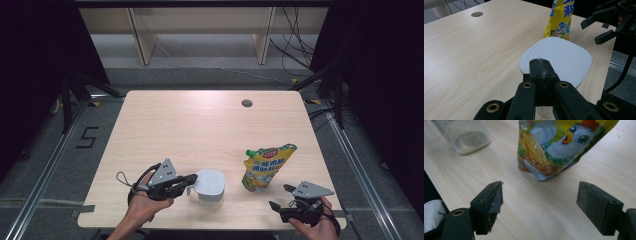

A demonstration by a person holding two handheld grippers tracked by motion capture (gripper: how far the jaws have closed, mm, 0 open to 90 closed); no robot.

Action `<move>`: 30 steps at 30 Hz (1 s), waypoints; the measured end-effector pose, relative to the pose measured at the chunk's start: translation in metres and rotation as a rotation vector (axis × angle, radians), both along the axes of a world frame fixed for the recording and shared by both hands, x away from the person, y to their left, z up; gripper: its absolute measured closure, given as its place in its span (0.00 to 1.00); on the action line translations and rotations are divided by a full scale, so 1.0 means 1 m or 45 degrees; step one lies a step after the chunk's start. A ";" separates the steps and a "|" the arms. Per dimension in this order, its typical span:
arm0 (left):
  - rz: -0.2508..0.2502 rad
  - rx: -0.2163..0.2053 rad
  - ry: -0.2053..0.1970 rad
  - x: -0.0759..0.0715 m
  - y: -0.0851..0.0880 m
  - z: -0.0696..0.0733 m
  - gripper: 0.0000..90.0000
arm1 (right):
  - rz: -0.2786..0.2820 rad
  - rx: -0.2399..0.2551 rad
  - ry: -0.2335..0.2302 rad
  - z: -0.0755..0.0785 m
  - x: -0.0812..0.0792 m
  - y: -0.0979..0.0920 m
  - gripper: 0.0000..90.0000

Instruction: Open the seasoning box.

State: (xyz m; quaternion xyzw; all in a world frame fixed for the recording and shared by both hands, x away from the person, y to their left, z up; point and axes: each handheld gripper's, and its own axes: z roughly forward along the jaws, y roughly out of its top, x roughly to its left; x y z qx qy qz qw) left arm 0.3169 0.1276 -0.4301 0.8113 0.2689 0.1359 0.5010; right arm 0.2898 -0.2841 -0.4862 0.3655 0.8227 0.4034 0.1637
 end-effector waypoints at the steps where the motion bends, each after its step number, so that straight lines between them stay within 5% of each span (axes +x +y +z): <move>1: -0.009 0.010 -0.013 0.000 0.001 0.000 0.99 | -0.010 0.032 0.006 0.001 -0.002 0.003 0.23; 4: -0.007 0.008 -0.015 -0.001 0.001 0.000 0.99 | 0.048 0.051 -0.023 0.003 -0.001 0.006 0.29; 5: -0.006 0.004 -0.016 -0.001 0.001 -0.001 0.99 | 0.046 0.066 0.010 0.005 -0.004 0.009 0.31; 10: 0.005 -0.018 -0.004 -0.001 0.001 -0.002 0.99 | 0.139 0.058 -0.095 0.009 -0.004 0.018 0.51; 30: -0.002 -0.039 -0.014 -0.001 0.005 -0.004 0.99 | 0.317 0.152 -0.166 0.023 -0.003 0.060 0.97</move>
